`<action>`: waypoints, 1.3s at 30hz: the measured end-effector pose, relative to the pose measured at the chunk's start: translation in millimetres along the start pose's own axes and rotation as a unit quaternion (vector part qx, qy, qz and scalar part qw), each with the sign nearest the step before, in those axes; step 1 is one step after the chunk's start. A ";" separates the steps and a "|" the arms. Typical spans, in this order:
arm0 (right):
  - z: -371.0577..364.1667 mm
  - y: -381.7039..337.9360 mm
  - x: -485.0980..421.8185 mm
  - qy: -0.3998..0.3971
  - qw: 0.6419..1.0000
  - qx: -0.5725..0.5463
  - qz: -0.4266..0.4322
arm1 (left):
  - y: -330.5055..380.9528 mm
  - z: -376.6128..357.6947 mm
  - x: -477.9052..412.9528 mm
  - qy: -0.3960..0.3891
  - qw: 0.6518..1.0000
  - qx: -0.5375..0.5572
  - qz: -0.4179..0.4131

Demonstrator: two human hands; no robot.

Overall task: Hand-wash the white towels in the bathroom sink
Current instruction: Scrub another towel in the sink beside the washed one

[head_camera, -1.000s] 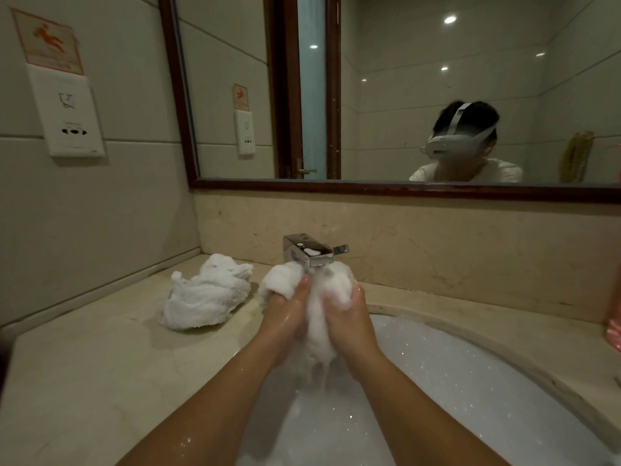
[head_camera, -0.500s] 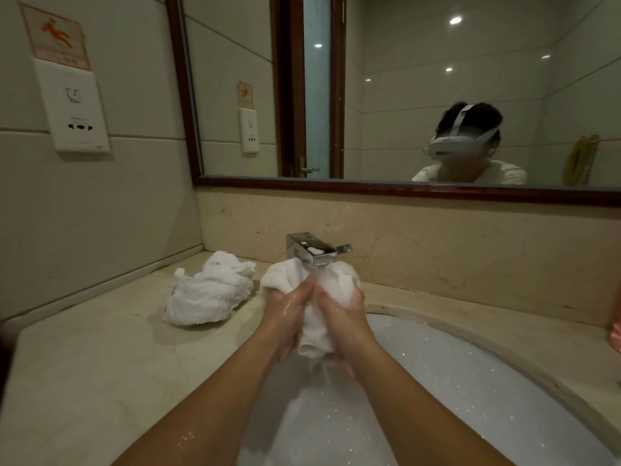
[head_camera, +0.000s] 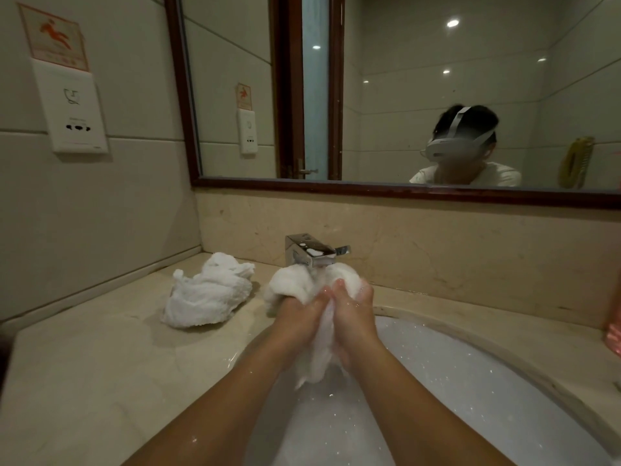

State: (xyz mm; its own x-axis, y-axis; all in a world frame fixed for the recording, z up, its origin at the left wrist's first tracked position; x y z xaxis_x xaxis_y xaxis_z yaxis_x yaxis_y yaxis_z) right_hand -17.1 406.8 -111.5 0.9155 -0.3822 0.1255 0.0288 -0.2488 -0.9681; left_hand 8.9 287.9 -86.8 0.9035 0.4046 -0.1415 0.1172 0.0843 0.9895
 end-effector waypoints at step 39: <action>-3.0 -4.4 8.3 -0.038 0.997 0.039 0.047 | 2.7 9.2 -5.8 0.048 0.997 0.056 0.019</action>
State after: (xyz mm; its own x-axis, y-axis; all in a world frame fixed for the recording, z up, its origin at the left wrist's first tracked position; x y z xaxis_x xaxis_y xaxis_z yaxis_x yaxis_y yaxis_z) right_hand -10.8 402.1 -105.5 0.9435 -0.3308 0.0185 -0.0311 -0.1438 -0.9891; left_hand 7.7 277.4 -83.0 0.8655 0.4907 -0.1009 0.1341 -0.0329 0.9904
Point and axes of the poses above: each hand's wrist, its own x-axis away from the middle knuckle, its own z-axis out of the back of the hand, y = z × x, the point moved 10 cm from there along -x, towards the middle knuckle, and after that the axes turned 14 degrees about y, right-handed, at the moved point
